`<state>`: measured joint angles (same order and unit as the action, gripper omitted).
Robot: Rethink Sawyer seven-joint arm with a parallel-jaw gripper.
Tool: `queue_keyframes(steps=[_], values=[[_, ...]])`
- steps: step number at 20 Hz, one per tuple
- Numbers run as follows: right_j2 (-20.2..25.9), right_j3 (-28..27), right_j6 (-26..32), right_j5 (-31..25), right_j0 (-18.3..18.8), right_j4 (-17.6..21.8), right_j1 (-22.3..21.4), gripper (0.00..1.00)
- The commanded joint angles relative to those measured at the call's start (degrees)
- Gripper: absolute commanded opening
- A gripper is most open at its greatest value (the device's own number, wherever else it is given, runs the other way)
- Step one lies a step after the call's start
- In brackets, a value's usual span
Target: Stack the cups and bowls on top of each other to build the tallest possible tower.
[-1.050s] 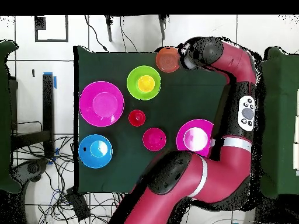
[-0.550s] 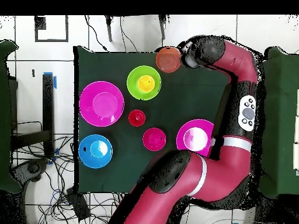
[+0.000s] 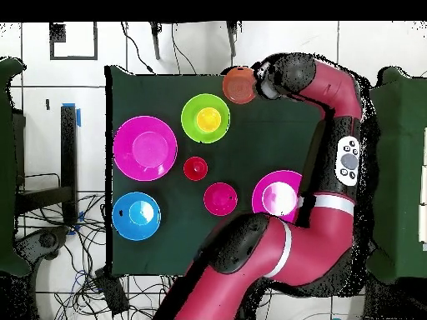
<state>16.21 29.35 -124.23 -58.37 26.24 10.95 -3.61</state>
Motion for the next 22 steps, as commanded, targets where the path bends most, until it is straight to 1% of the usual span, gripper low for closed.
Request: queue_keyframes(steps=[1,3,5,6,14,22], values=[[4.59,1.09,11.93,-1.35,-2.32,1.22,3.07,1.00],[4.88,-0.90,11.79,-1.35,-2.91,1.81,4.35,1.00],[4.03,2.31,10.85,1.60,-3.00,1.67,3.65,1.00],[3.98,2.48,10.76,2.33,-3.13,1.75,3.90,1.00],[2.93,0.47,8.23,2.37,-4.66,2.63,6.20,1.00],[-0.68,-1.55,8.48,-0.62,-6.17,5.64,8.52,1.00]])
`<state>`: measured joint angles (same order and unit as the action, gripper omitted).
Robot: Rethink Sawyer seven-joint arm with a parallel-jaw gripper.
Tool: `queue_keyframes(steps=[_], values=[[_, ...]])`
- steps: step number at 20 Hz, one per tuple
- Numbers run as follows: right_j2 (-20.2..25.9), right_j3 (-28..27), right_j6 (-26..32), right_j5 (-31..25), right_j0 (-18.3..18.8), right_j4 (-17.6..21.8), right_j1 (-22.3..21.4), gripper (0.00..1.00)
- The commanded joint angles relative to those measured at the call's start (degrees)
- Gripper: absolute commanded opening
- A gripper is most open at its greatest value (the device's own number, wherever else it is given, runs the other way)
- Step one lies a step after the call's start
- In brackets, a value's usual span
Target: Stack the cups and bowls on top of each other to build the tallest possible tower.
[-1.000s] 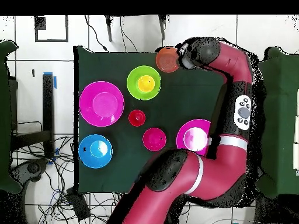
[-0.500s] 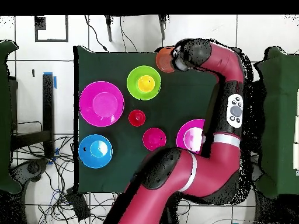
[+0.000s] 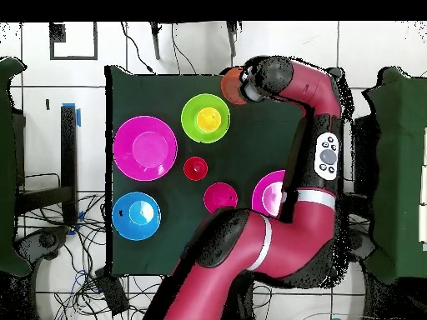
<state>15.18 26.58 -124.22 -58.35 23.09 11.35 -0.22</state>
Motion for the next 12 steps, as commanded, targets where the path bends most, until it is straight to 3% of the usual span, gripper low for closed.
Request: queue_keyframes(steps=[1,5,12], values=[[-0.03,-0.05,8.68,-1.83,-3.25,5.71,5.88,1.00],[-2.33,-1.19,8.45,-2.71,-3.87,7.20,6.82,1.00],[-3.09,-2.05,8.87,-3.13,-4.03,6.13,7.05,1.00]])
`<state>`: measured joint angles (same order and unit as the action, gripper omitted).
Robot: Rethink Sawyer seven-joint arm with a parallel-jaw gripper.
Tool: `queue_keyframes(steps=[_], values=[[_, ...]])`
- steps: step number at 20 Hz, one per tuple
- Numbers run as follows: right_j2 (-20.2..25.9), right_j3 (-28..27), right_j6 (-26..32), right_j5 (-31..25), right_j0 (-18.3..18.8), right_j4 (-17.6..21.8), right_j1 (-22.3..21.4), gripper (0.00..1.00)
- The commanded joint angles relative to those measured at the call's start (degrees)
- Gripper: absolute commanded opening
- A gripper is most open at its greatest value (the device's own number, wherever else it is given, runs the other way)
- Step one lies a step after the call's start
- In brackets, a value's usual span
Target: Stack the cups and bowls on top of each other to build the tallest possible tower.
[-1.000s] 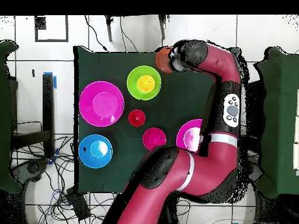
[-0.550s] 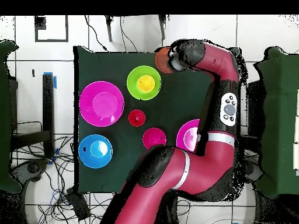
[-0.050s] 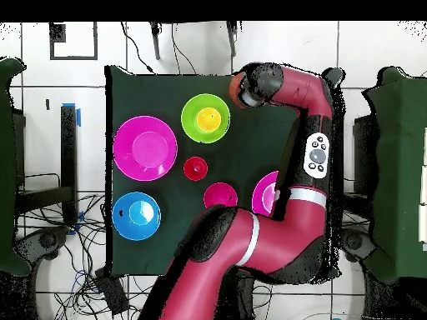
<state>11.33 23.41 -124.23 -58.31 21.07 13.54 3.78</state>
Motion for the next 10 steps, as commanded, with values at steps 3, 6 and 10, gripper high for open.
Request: queue_keyframes(steps=[3,6,10], values=[[0.40,0.80,8.83,-2.76,-2.17,3.65,3.17,0.00],[0.31,0.84,8.72,-2.80,-2.20,3.27,3.02,0.00],[-0.07,1.02,8.88,-2.91,-2.19,2.95,2.78,0.00]])
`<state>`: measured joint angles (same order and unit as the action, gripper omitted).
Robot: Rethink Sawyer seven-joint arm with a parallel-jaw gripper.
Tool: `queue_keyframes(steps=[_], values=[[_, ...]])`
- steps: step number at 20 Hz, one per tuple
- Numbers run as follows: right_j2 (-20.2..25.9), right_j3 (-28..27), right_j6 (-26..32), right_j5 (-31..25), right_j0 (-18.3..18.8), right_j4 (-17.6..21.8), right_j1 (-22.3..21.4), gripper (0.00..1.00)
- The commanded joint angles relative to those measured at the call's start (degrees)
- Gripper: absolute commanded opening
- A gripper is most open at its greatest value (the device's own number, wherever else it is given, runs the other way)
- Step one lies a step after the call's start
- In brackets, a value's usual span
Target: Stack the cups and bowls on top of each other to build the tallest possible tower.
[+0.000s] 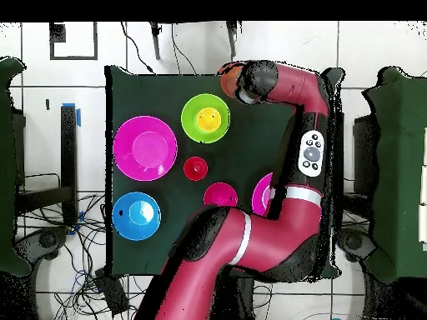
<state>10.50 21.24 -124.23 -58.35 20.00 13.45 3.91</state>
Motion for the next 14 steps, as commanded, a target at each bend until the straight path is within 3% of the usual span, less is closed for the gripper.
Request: queue_keyframes(steps=[1,6,8,14], values=[[0.67,3.22,8.84,-2.73,-1.16,3.03,2.62,0.00],[0.59,2.19,8.95,-3.23,-1.32,3.19,2.56,0.00],[1.15,-0.56,9.87,-5.90,-1.04,3.40,3.07,0.00],[1.69,4.99,13.13,-10.40,0.40,-0.81,-4.99,0.00]])
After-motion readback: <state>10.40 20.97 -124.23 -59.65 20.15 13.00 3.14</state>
